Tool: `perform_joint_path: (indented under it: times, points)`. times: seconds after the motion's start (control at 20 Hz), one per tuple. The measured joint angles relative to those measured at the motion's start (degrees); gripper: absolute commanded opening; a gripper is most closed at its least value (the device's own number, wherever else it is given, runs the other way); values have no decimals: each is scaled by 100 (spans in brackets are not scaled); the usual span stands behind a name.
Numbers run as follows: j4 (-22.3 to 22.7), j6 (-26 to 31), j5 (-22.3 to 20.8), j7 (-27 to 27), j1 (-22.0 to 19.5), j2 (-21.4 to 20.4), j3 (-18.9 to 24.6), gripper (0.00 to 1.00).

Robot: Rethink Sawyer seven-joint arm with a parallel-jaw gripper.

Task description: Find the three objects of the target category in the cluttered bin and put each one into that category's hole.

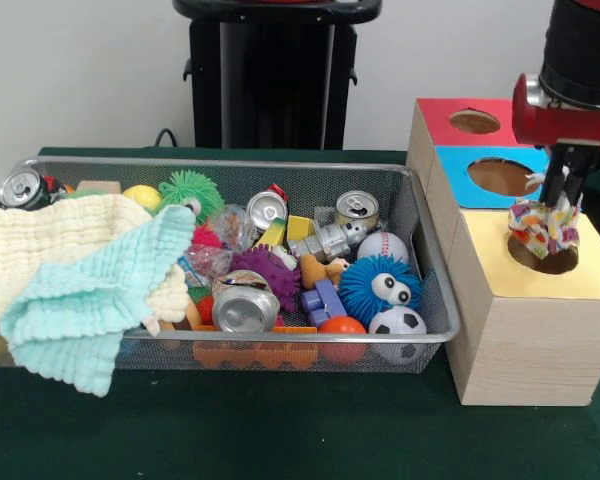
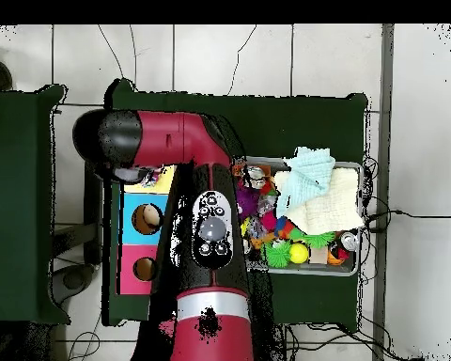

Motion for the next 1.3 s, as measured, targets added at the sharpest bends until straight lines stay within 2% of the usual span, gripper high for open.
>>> perform_joint_path:
  times: [0.1, 0.15, 0.7, 1.1, 1.3]
  points:
    - [-126, 1, 5, 0, 12, 85, -21, 0]
    - [-335, 4, 12, 0, 25, 228, -49, 0]
    - [-976, 178, 75, 0, 28, 619, -110, 0]
    - [-1026, 215, 132, 0, 28, 621, -114, 0]
    - [-870, 196, 147, 0, 28, 529, -116, 0]
